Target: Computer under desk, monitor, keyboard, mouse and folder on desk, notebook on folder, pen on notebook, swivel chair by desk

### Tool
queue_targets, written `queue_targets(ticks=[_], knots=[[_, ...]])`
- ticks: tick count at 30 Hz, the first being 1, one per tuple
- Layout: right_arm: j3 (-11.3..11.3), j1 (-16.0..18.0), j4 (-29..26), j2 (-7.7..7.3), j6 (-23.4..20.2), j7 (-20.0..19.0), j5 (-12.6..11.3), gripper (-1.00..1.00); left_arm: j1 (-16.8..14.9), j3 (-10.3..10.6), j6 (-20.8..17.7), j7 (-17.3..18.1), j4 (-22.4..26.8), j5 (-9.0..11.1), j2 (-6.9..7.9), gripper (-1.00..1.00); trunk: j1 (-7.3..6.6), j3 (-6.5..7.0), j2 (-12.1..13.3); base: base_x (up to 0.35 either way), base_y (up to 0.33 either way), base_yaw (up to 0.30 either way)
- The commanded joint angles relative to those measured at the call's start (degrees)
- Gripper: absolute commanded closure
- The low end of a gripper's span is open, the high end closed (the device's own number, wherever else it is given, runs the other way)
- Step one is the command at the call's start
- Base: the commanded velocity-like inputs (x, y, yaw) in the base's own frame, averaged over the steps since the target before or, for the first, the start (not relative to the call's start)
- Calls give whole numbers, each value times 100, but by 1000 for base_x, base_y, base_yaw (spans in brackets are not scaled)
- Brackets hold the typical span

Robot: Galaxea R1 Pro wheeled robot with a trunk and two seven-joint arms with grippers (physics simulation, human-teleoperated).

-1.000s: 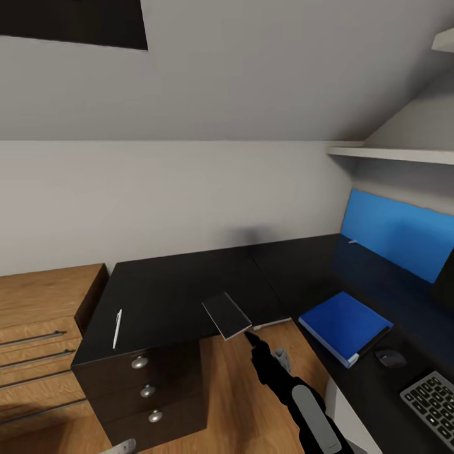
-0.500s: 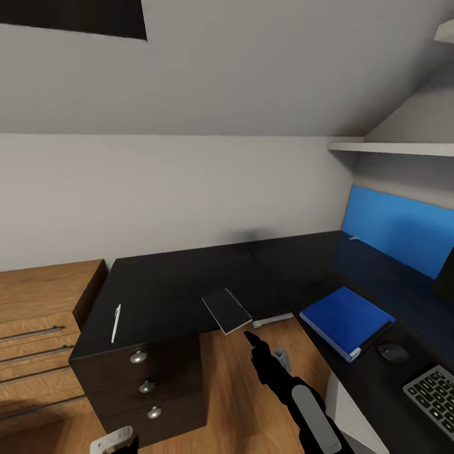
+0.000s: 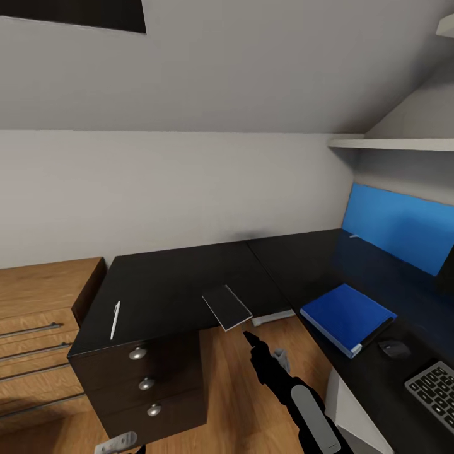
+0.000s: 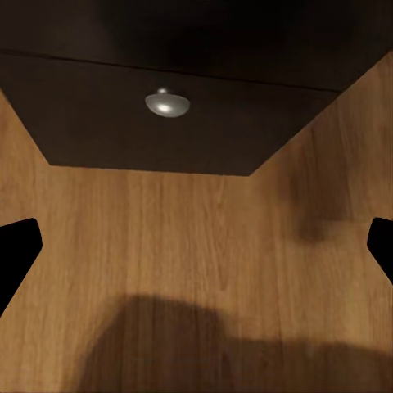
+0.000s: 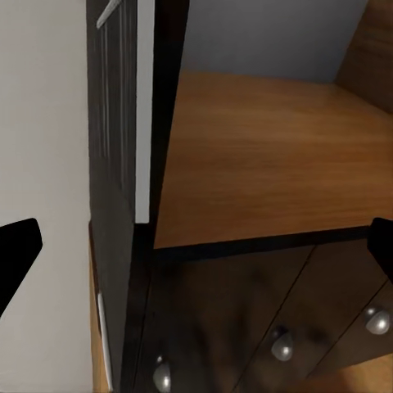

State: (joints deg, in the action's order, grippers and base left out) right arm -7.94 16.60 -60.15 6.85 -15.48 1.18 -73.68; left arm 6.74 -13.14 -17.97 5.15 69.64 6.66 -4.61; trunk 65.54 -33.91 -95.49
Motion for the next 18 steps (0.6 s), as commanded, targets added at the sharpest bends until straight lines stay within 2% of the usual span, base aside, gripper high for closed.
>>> queue_targets(ticks=[1,10,14,18], knots=[[0,2,-4,1,-13,11,-38,-100,1,-17,-44,27,10,59,-6,-100,0,-5,-3,0,0,0],[-20,3,-14,13,7,4,-24,-100,3,-22,-41,38,-139,47,-3,-100,0,-5,-3,12,0,0],[-17,2,-14,18,9,-126,-23,-100,3,-22,-37,38,-166,46,-2,-100,0,-5,-3,249,0,0],[-16,3,-14,18,10,-189,-23,-100,3,-22,-39,38,-169,46,1,-100,0,-5,-3,103,0,0]])
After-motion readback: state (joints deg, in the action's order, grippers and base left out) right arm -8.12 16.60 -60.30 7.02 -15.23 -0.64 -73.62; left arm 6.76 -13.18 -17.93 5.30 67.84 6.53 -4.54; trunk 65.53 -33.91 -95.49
